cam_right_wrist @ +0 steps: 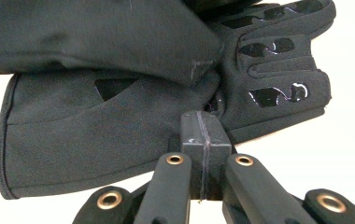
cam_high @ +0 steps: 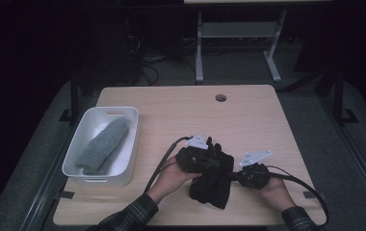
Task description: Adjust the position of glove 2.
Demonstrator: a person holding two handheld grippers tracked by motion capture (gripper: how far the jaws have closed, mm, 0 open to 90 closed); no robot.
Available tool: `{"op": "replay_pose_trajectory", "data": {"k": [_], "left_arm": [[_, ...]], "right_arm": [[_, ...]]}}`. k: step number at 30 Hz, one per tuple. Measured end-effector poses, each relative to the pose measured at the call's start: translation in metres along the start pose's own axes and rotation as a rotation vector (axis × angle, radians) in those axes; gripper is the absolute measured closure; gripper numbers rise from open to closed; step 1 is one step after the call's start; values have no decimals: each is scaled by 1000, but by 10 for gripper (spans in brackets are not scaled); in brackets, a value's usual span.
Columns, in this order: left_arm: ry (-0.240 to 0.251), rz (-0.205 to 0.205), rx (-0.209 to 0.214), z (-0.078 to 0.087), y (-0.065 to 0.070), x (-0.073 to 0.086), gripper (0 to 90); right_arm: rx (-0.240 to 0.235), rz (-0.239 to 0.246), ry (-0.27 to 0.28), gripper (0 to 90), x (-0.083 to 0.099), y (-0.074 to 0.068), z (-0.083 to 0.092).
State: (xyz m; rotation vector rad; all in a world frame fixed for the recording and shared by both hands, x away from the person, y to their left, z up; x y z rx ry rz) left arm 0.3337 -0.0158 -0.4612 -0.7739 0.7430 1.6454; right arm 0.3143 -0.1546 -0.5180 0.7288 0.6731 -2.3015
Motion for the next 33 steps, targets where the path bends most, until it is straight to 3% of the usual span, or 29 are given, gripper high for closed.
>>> {"op": "replay_pose_trajectory", "data": {"k": [5,10,13,15,21,27,33], "left_arm": [[33,-11,-9,4,1,-5,747],[36,-18,-40,10,-4,-5,852],[8,-27,-60,11,-8,-1,891],[-14,-32,-75,8,-10,3,892],[-36,-32,-58,-5,-8,8,892],[-50,-47,-39,-20,-2,4,892],[-69,-57,-14,-35,3,3,892]], "right_arm": [[5,0,2,900,0,2,2],[22,-24,19,872,0,10,10],[34,-49,37,762,1,18,18],[57,-69,58,634,2,25,24],[158,-118,109,386,8,55,36],[230,-168,129,279,14,78,44],[271,-191,123,230,18,90,44]]}}
Point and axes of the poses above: each handheld gripper's, and its own axes: z roughly backward along the jaws, x roughly out of its underside, y roughly to its right, the point moved 7 cm from there along -z, roughly forward along the jaws, and after that the axes turned 13 degrees about -z, right-handed, at the moved point
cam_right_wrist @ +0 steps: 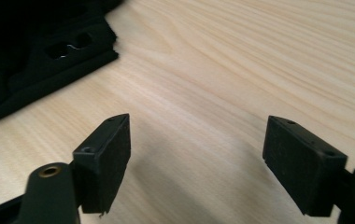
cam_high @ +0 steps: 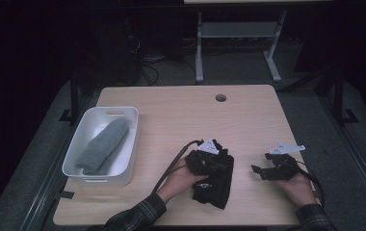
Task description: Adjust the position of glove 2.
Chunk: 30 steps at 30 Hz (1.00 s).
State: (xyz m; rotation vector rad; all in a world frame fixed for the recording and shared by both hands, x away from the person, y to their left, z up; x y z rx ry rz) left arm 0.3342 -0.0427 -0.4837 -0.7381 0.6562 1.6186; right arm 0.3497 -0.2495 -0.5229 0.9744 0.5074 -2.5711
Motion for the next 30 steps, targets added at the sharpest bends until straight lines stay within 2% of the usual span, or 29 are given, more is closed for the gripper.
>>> {"op": "replay_pose_trajectory", "data": {"k": [7,13,18,23,27,30], "left_arm": [[-33,-10,28,-19,4,2,891],[-62,-39,35,-30,8,3,892],[-48,-43,34,-24,11,-1,878],[-24,-55,79,-15,30,-10,868],[-36,-62,118,-18,43,-8,869],[-64,-54,135,-22,47,-1,874]], "right_arm": [[15,-20,-1,212,2,7,-2],[24,-28,0,201,2,9,-2],[26,-13,7,188,3,9,-3],[25,-4,15,175,3,8,-4],[20,-1,27,172,4,9,-5],[19,-2,28,169,4,9,-4]]}}
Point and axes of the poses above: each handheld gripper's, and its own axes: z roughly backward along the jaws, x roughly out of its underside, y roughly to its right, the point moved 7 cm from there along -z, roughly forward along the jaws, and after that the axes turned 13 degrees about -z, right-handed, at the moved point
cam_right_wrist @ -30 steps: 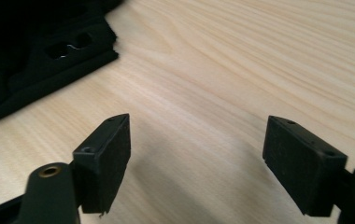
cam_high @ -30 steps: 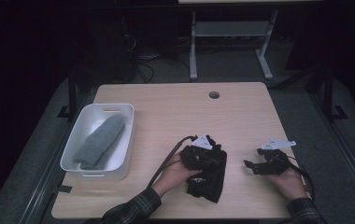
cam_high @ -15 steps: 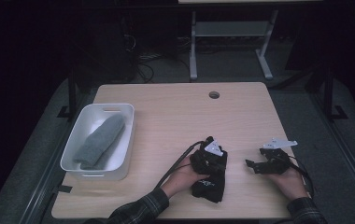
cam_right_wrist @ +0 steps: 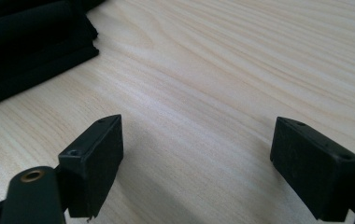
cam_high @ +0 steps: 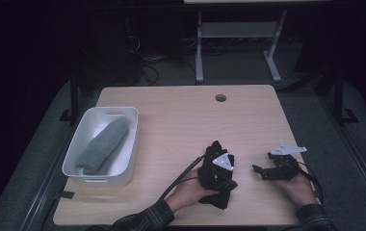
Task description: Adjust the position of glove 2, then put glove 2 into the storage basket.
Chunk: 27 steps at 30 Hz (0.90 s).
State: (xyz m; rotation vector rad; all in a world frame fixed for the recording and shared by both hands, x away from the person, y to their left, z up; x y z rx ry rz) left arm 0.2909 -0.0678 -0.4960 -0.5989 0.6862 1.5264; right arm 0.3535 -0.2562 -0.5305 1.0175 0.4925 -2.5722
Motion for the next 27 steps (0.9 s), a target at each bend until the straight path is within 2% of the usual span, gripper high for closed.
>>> {"op": "replay_pose_trajectory", "data": {"k": [4,10,15,25,27], "left_arm": [[-33,2,6,0,2,7,889],[-70,6,-5,9,3,18,891],[-96,9,-34,23,2,30,890],[-137,44,-91,53,-9,60,890],[-131,53,-101,60,-10,64,875]], "right_arm": [[-1,-1,-1,165,0,0,0],[-2,-1,-1,163,0,0,0],[-2,-1,-1,163,0,0,0],[-1,-1,-1,162,0,0,0],[-2,1,0,161,0,0,0]]}}
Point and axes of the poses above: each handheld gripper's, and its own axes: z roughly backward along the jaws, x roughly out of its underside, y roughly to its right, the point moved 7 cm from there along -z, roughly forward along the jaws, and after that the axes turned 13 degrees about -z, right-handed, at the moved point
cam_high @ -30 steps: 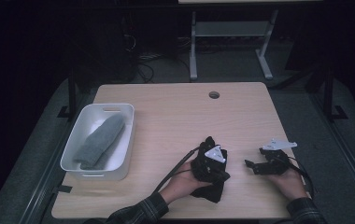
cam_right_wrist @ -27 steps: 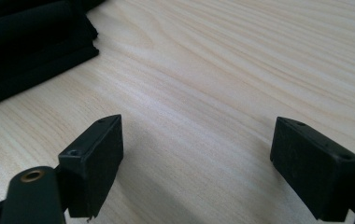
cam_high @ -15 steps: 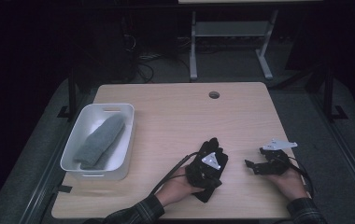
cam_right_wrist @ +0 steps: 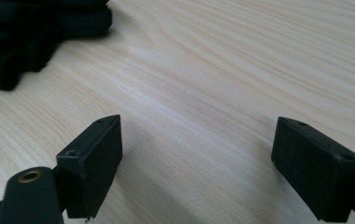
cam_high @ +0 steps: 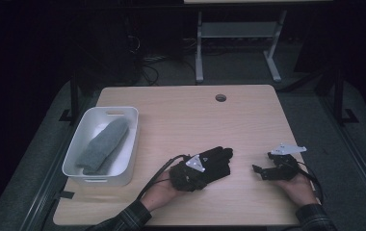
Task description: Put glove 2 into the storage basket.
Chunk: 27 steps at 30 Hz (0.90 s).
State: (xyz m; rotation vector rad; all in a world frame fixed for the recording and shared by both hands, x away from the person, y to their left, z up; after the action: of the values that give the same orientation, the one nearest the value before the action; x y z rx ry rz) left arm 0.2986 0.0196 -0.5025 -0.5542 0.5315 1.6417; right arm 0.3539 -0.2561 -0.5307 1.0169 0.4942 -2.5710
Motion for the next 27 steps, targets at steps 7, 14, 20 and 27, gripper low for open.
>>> {"op": "replay_pose_trajectory", "data": {"k": [7,14,20,27], "left_arm": [[90,2,-30,25,-16,-16,741],[96,-7,-93,25,-56,-24,457],[83,-20,-80,5,-74,-19,289],[45,-32,-72,-15,-75,-14,150]], "right_arm": [[0,-5,0,160,0,0,0],[1,-3,0,159,0,0,0],[1,-3,0,158,0,0,0],[1,-3,0,158,0,0,0]]}}
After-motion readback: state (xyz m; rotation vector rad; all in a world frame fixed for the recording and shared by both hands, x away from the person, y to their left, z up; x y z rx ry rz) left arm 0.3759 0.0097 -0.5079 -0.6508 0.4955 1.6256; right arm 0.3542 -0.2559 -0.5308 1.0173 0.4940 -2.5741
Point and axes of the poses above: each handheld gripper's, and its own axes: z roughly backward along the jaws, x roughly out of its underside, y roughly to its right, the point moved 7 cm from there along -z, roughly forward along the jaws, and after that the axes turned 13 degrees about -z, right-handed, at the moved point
